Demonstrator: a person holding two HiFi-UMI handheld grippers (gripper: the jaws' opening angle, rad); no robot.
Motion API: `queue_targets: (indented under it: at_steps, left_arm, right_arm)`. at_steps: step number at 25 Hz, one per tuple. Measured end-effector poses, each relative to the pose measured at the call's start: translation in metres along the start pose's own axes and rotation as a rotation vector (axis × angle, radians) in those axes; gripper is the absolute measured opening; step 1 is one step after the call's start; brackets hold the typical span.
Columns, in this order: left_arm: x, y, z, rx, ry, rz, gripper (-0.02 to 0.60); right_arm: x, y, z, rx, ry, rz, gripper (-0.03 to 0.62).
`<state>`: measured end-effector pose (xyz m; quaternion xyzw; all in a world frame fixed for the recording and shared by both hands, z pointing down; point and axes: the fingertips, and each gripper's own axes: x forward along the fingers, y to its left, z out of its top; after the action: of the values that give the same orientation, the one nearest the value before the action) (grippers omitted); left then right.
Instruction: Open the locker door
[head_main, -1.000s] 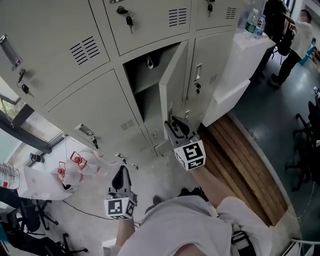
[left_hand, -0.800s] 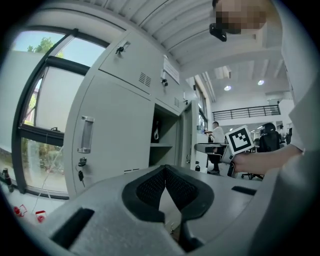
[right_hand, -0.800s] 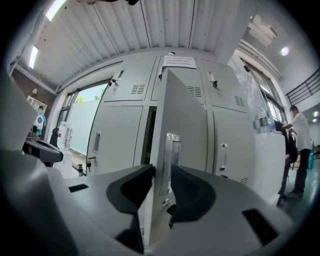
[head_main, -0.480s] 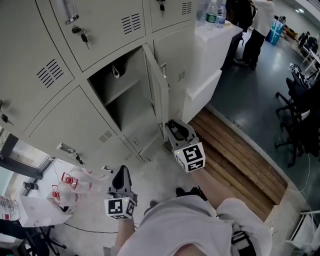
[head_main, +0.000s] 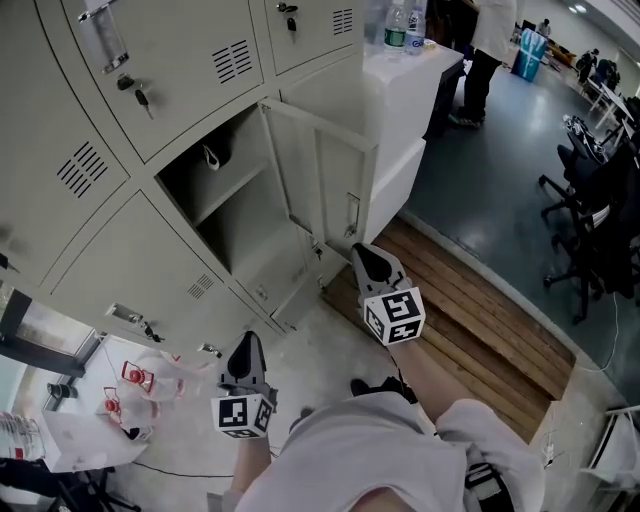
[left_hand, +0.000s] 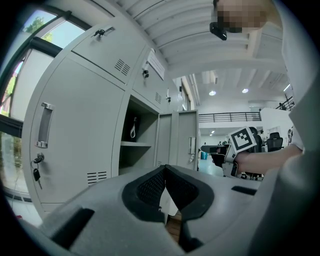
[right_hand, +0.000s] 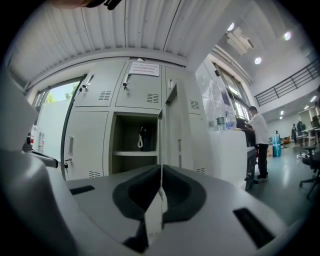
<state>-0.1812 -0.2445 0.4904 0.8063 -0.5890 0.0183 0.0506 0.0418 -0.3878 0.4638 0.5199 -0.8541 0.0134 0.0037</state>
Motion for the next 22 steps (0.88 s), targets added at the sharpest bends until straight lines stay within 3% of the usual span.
queue_targets:
  at_steps: [6, 11, 17, 22]
  left_arm:
    - [-0.003, 0.005, -0.001, -0.005, 0.0, 0.029, 0.003]
    - [-0.011, 0.016, -0.002, -0.01, -0.001, 0.073, 0.003]
    - [-0.025, 0.03, -0.001, -0.009, -0.011, 0.132, 0.003]
    - [-0.037, 0.037, 0.0, -0.005, -0.017, 0.168, 0.003]
  right_arm:
    - [-0.002, 0.027, 0.0, 0.077, -0.016, 0.093, 0.017]
    - [-0.003, 0.067, -0.002, 0.013, -0.018, 0.186, 0.016]
    - [-0.006, 0.107, -0.008, 0.036, -0.026, 0.307, 0.015]
    - [-0.012, 0.132, -0.011, 0.052, -0.026, 0.359, 0.014]
